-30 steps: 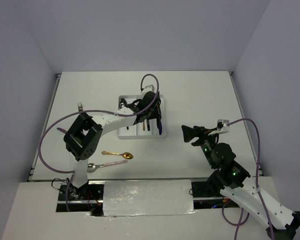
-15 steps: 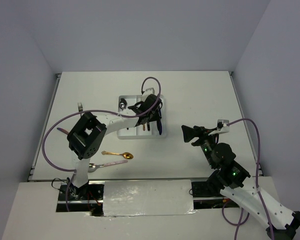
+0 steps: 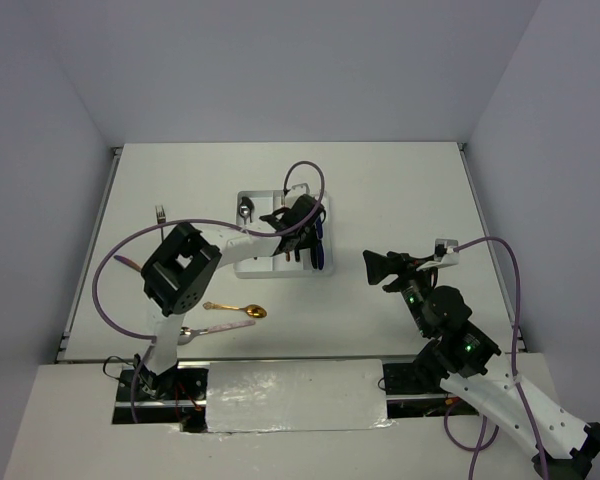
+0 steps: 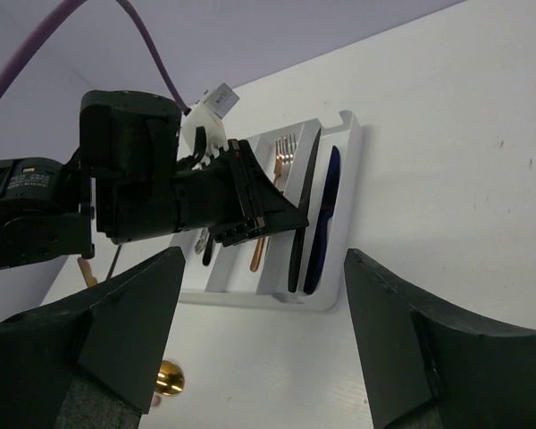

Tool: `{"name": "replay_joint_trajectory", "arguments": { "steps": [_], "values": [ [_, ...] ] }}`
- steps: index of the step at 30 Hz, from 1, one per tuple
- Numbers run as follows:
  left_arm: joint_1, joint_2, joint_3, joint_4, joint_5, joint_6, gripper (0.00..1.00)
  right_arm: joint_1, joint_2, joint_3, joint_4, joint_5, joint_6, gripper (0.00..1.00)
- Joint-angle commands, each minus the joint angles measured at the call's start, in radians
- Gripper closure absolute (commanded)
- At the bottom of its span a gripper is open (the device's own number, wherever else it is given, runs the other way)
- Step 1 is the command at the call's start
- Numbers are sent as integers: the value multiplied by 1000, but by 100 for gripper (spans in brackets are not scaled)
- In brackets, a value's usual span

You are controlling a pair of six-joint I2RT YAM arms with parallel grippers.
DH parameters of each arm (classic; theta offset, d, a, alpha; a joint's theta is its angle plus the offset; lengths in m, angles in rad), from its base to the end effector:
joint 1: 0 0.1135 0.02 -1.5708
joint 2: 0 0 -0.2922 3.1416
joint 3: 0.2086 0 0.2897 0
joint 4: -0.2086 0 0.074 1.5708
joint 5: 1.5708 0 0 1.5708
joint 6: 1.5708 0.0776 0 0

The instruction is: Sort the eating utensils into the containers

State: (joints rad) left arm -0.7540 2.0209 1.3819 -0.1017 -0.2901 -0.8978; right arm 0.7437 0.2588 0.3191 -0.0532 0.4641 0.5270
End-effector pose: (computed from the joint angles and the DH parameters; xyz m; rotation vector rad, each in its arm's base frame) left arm 0.3942 -0.3397 0.1556 -0.3164 2.3089 -0.5231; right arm 0.1414 0.0829 0.2663 0.2000 1.5875 0.6343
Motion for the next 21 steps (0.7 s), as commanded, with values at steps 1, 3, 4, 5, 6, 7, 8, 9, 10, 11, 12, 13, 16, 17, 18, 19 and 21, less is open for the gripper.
{"name": "replay_joint_trajectory", "arguments": {
  "steps": [1,3,4,5,6,7,8,9,10,11,12,13,16,17,18,19,21],
  "values": [
    [-4,13,52,19,-9,-20,87,2,-12,-14,7,18,1,20],
    [-4,12,52,17,-17,-20,76,2,-10,-14,10,18,1,20],
    [-5,12,54,10,-20,-20,73,3,-10,-14,9,18,-1,20],
    [-5,7,54,10,-20,-16,69,2,-10,-14,9,18,1,20],
    [-5,4,55,8,-21,-15,63,2,-10,-14,9,19,1,20],
    [-5,1,55,4,-23,-15,61,0,-9,-14,9,18,1,20],
    [-5,-10,55,3,-23,-12,59,0,-9,-15,9,19,1,20],
    [-5,-16,62,0,-27,-4,53,2,-9,-15,10,18,1,20],
    [-7,-25,68,-7,-32,0,48,3,-7,-15,12,18,1,20],
    [-7,-36,74,-10,-32,17,45,2,-6,-15,13,16,-1,20],
    [-7,-39,100,-19,-32,25,43,2,-4,-14,13,16,-1,20],
    [-7,-40,120,-39,-35,30,43,2,-3,-12,13,16,-1,20],
    [-7,-77,158,-113,-73,49,46,2,0,-9,15,18,-2,20],
    [-4,-97,157,-128,-90,59,47,2,2,-11,16,19,-2,20],
    [2,-119,154,-145,-113,71,47,2,2,-11,16,16,-2,20],
    [13,-145,151,-162,-147,76,47,2,2,-11,16,16,-2,20],
    [88,-238,103,-188,-143,79,48,2,5,-9,19,7,-4,20]
  ]
}}
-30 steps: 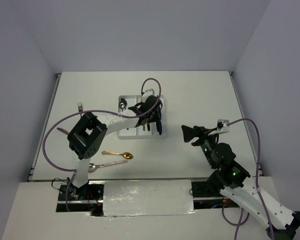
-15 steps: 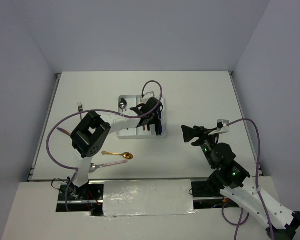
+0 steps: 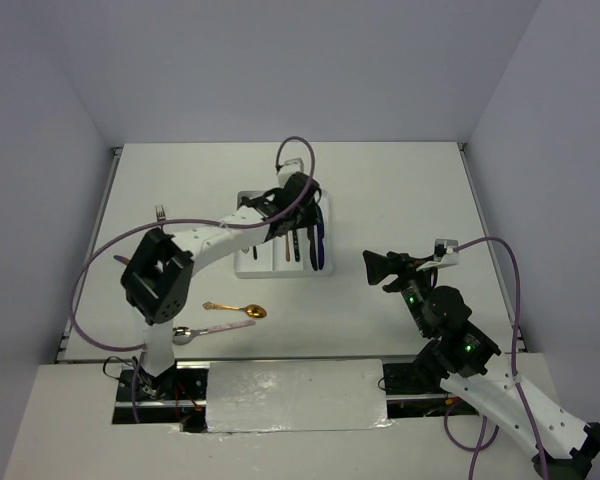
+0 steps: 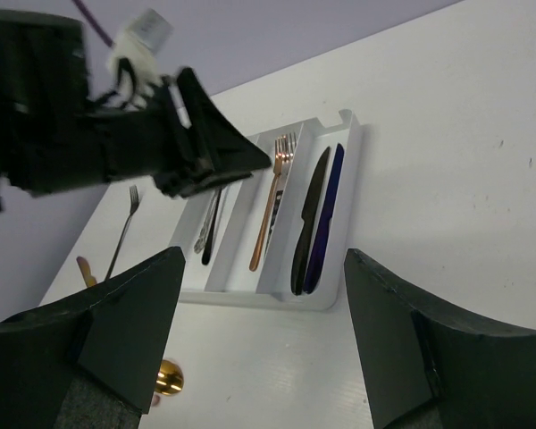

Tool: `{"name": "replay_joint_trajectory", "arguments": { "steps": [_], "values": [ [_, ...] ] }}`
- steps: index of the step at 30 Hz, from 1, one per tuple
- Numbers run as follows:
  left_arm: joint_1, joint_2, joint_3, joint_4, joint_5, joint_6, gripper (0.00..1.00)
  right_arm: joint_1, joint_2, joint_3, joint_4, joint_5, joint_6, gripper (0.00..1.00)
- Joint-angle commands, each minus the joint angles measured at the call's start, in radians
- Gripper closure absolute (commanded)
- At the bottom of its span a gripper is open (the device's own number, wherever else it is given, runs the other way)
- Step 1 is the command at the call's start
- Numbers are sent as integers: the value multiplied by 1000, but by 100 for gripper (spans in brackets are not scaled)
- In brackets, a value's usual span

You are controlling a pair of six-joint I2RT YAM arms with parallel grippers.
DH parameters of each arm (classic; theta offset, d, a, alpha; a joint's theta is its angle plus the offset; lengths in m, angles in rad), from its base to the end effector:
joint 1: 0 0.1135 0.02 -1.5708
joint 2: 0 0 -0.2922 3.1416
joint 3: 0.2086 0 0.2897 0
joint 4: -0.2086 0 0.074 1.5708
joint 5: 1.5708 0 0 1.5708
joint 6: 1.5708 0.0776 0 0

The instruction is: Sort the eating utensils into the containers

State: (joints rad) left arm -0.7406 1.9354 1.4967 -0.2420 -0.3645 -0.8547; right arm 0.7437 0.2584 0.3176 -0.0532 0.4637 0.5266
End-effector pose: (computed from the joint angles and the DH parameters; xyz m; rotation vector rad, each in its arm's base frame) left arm 0.4025 -0.3305 0.2282 -0.3232 2.2175 -0.4747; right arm 0.1415 0.0830 0.2657 0.1991 1.5886 0.6337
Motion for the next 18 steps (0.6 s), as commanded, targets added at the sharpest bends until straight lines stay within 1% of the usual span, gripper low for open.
{"name": "replay_joint_trajectory", "arguments": {
  "steps": [1,2,3,4,5,6,7,8,10,11,12,13,15,16,17,18],
  "values": [
    [114,-191,-45,-48,-41,29,48,3,5,-6,18,6,-5,20],
    [212,-272,-85,-36,-6,25,49,2,5,-5,16,4,-7,20],
    [262,-314,-189,11,22,37,51,3,1,-5,16,4,-7,20],
    [298,-398,-240,27,6,42,51,0,-1,-8,18,1,-7,20],
    [369,-435,-281,29,-23,45,50,0,-5,-11,19,-2,-7,20],
    [403,-463,-350,27,-48,51,48,2,-14,-12,21,-7,-10,20],
    [437,-507,-380,33,-54,62,47,0,-21,-15,24,-10,-10,20],
    [513,-522,-406,43,-24,97,46,0,-24,-20,29,-22,-11,20],
    [599,-541,-478,78,33,120,46,2,-39,-18,27,-30,-16,20],
    [672,-544,-521,93,89,146,46,0,-42,-18,24,-37,-16,20],
    [710,-543,-539,116,119,161,47,0,-53,-18,26,-42,-19,20],
    [772,-530,-555,145,139,177,47,0,-57,-21,29,-46,-19,20],
    [793,-504,-584,174,142,198,47,0,-70,-29,35,-65,-23,20],
    [794,-459,-593,209,148,216,47,2,-79,-34,38,-69,-23,20],
    [803,-425,-583,189,136,192,48,2,-82,-35,38,-76,-25,20],
    [804,-373,-575,185,121,200,48,0,-87,-37,38,-77,-27,20]
  ]
}}
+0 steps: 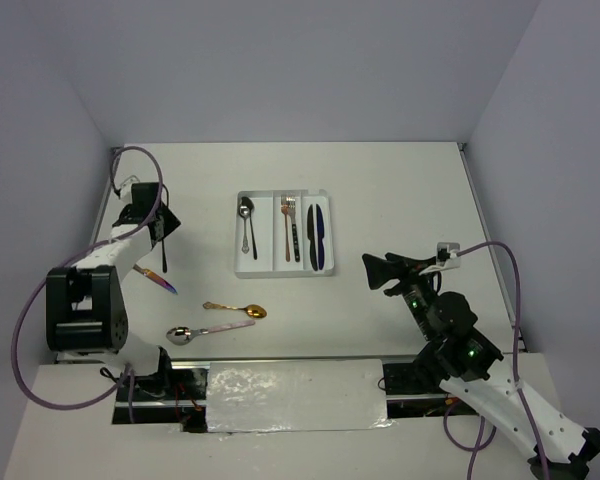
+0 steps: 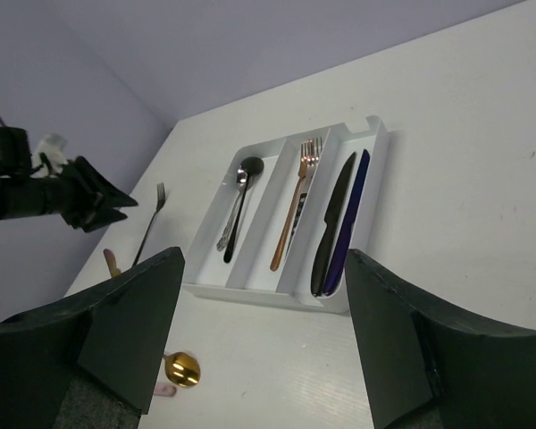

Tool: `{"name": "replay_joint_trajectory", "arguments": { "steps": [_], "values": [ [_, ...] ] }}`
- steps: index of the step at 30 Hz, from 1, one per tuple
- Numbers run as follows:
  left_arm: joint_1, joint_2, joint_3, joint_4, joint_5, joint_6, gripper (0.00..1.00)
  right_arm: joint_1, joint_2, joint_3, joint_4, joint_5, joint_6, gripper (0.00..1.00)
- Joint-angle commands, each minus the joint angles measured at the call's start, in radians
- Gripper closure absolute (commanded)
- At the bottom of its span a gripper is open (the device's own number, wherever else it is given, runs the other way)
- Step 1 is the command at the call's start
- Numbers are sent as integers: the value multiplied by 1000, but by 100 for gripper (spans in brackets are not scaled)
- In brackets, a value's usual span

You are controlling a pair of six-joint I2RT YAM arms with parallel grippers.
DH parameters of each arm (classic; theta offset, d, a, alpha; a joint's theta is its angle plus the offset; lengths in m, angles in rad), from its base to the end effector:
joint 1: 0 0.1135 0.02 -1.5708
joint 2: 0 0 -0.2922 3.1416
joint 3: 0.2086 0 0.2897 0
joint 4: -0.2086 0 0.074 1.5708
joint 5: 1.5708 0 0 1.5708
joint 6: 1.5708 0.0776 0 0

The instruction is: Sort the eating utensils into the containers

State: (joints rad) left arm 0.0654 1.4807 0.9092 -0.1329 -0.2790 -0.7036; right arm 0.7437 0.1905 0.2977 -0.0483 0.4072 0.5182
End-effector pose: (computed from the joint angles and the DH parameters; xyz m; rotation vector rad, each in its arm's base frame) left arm 0.3756 0.0460 0.2054 -0.9743 2.0203 -0.0263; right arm 0.1338 0.0813 0.2674 0.1599 1.5497 0.6985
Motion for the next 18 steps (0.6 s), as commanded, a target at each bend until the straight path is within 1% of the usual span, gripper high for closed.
{"name": "replay_joint_trajectory", "arguments": {
  "steps": [1,2,6,8,12,14,15,18],
  "values": [
    [-6,102,20,73,21,49,48,2,-26,-17,30,-22,-18,19],
    [-4,116,40,44,3,53,48,2,-31,-19,28,-22,-17,20],
    [1,141,65,18,-40,130,46,2,-59,-40,42,-44,-18,19],
    [13,154,85,-5,-42,162,46,2,-72,-45,45,-45,-21,20],
    [16,190,141,-56,-109,228,46,2,-95,-54,41,-51,-17,20],
    [25,205,151,-47,-94,253,46,2,-106,-58,44,-57,-17,19],
    [45,210,155,-36,-53,283,46,2,-109,-58,41,-57,-15,19],
    [77,234,175,-16,13,348,47,2,-118,-61,39,-56,-12,20]
  ]
}}
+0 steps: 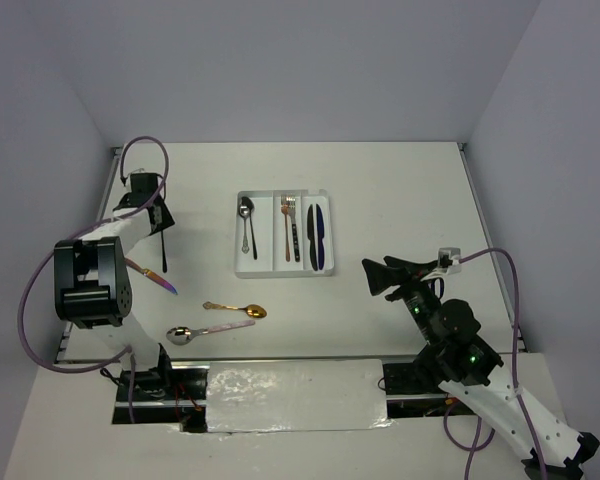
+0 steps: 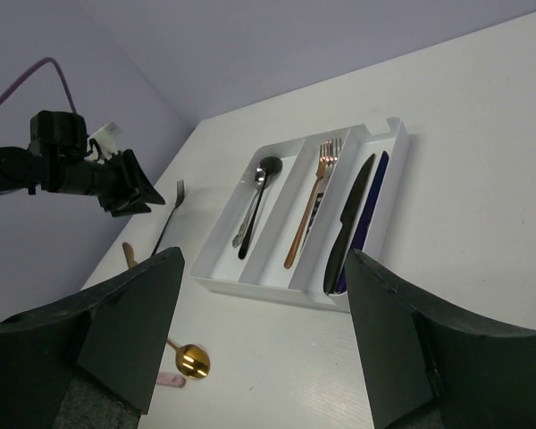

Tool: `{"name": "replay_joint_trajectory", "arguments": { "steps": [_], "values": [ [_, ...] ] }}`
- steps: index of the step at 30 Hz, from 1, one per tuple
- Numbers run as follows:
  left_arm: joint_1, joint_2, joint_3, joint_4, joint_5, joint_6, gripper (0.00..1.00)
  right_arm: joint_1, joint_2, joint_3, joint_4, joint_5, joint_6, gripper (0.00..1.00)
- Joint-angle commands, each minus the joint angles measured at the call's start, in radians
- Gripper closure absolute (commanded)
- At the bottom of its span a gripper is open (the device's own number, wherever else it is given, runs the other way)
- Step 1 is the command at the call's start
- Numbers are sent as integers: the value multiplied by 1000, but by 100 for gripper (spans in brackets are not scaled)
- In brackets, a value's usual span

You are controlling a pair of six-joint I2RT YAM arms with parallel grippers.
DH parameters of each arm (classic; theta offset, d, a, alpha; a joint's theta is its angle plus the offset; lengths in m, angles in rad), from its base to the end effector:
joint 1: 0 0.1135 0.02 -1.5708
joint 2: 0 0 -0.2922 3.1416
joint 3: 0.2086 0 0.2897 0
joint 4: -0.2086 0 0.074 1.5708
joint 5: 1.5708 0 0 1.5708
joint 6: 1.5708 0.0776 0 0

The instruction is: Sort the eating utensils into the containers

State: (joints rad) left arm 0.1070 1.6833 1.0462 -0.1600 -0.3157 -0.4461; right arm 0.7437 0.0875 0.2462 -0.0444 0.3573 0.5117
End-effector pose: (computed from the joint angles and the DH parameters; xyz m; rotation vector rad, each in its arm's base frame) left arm 0.4146 0.0688 0.1778 -0.7790 2.1932 0.2047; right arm 0.1251 0.0782 0.2598 0.1264 1.5045 0.7582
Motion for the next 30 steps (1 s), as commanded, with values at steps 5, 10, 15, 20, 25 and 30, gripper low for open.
{"name": "replay_joint_trajectory", "arguments": {
  "steps": [5,10,15,20,25,30],
  "values": [
    [51,87,66,11,102,185,47,2,-12,-15,41,0,-10,19],
    [54,118,40,74,187,211,48,3,-11,-16,41,-4,-10,20],
    [53,183,60,50,172,221,50,0,-3,-18,41,-1,-10,20],
    [54,191,60,53,148,216,51,3,3,-16,41,3,-12,20],
    [54,205,66,34,145,222,68,2,-2,-16,41,2,-10,20],
    [56,216,71,22,152,211,94,2,-9,-18,41,3,-9,20]
  ]
}}
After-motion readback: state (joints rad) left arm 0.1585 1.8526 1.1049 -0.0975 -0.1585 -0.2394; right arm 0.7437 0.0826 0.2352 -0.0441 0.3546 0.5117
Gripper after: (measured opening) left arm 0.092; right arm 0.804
